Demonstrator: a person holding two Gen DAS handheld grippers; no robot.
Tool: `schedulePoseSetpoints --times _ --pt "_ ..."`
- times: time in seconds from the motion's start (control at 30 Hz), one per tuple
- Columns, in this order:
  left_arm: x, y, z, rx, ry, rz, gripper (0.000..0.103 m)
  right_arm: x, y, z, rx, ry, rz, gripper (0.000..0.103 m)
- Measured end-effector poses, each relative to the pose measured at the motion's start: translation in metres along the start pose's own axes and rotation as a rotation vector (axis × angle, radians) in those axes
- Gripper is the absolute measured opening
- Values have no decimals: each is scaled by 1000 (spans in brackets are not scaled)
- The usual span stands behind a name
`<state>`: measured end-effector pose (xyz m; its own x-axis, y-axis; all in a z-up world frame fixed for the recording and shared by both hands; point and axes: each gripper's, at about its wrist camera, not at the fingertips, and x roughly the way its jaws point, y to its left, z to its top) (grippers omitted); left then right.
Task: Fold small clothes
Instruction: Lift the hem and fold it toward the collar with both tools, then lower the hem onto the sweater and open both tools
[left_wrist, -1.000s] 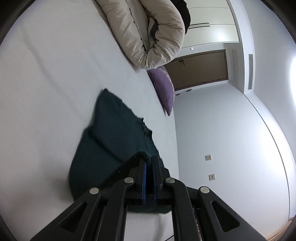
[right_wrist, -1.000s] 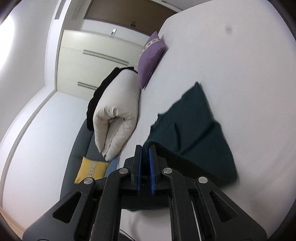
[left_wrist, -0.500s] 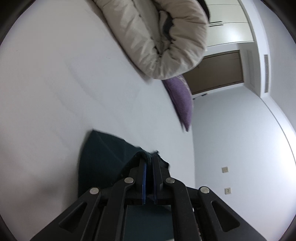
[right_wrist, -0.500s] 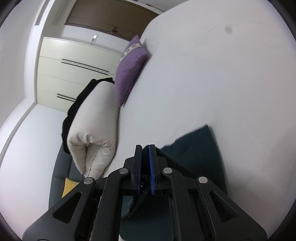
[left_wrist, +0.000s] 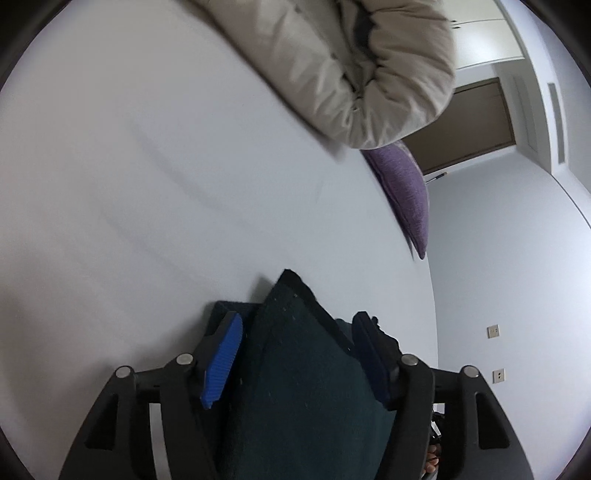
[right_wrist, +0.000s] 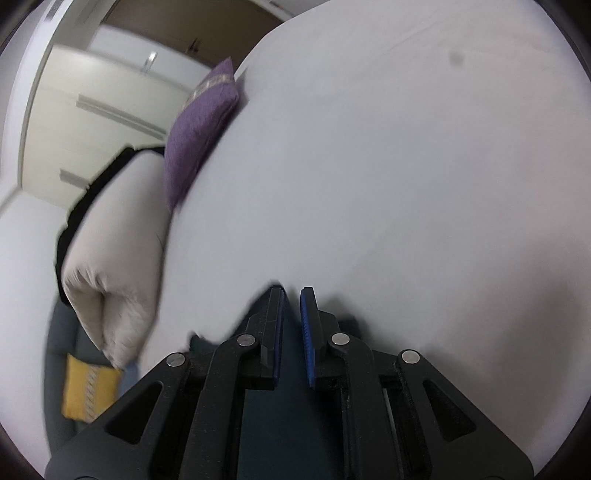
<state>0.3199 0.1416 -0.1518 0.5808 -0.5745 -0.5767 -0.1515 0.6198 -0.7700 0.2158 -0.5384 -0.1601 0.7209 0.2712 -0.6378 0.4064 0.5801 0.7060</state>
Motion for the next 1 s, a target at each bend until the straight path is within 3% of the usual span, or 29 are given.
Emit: schedulePoseSetpoints --times 0.03,0.3,0.53,0.6,0.67,0.73,0.9,1.0 --pt "-6 -3 -2 15 -8 4 72 -2 3 -5 -34 4 -19 11" --pt "-53 -9 -57 238 -49 149 72 -24 46 -56 -375 47 -182 12" --pt "-84 2 -102 315 -106 238 72 -61 38 -109 -466 53 -221 13" --pt "-86 6 -112 335 -99 254 68 -75 33 -125 -486 40 -217 21" --pt "-84 8 -119 352 -87 270 62 -93 30 -142 -505 23 -188 50" --pt "-81 10 -126 370 -75 286 50 -109 25 -153 -522 -3 -176 65" --pt "-75 14 -141 409 -62 324 47 -139 24 -173 -568 -57 -205 62" --pt "-74 16 -143 415 -67 333 38 -147 16 -173 -547 -65 -227 44"
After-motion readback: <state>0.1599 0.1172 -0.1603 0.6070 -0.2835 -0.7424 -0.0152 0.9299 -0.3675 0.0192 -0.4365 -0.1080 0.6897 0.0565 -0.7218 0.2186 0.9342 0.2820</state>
